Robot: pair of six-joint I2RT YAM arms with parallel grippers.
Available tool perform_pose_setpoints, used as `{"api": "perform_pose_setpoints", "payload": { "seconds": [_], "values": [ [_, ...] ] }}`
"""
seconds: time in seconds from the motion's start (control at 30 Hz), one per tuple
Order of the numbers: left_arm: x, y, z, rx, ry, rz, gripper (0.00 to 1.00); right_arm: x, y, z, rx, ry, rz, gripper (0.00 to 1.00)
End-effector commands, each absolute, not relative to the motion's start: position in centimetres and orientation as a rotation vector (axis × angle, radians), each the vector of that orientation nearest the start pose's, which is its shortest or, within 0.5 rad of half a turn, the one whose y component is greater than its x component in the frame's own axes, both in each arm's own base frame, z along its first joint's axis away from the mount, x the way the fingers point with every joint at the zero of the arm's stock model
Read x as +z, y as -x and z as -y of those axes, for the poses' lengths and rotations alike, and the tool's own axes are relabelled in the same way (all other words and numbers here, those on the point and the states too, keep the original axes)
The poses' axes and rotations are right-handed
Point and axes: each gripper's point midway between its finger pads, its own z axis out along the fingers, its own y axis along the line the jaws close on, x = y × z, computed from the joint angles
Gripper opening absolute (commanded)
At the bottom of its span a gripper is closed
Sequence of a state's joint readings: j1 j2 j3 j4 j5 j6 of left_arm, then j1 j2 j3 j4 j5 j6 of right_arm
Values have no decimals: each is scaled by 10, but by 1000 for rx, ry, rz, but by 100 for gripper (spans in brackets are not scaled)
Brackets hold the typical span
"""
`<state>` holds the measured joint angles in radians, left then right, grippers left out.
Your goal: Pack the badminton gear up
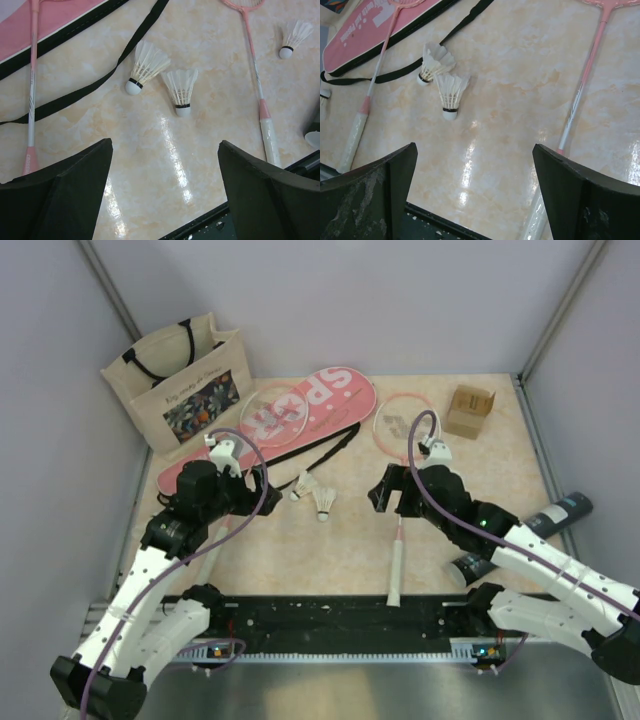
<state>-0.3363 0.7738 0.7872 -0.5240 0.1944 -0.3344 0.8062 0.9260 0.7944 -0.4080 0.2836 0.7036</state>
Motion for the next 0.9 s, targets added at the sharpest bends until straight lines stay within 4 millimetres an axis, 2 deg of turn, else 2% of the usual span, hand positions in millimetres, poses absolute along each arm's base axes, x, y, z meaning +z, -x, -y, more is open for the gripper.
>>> {"api": "perform_pose_setpoints", "payload": {
  "seconds": [0.0,0.2,0.3,0.47,0.53,0.6,0.67,0.77,0.87],
  "values": [
    [227,-244,134,-609,-132,-2046,91,220,-237,-209,648,-98,-2090,99],
    [224,-247,131,-587,-116,-2054,90,221,-237,-209,652,-99,-2085,99],
    [220,-251,123,-537,-68,-2064,88,222,-236,-210,666,-98,-2077,99],
    [208,-268,89,-313,83,-2098,87,225,-234,-209,682,-63,-2039,99],
    [206,-276,74,-204,145,-2133,86,232,-232,-210,707,-30,-2001,99],
    [202,-286,69,-151,198,-2186,86,236,-229,-211,720,34,-1966,99],
    [199,-295,77,-183,188,-2240,86,236,-230,-203,690,28,-1942,99],
    [201,-303,121,-423,21,-2288,83,229,-235,-190,637,-52,-1933,99],
    [199,-307,150,-601,13,-2311,79,214,-237,-187,586,-44,-1966,99]
  ]
}}
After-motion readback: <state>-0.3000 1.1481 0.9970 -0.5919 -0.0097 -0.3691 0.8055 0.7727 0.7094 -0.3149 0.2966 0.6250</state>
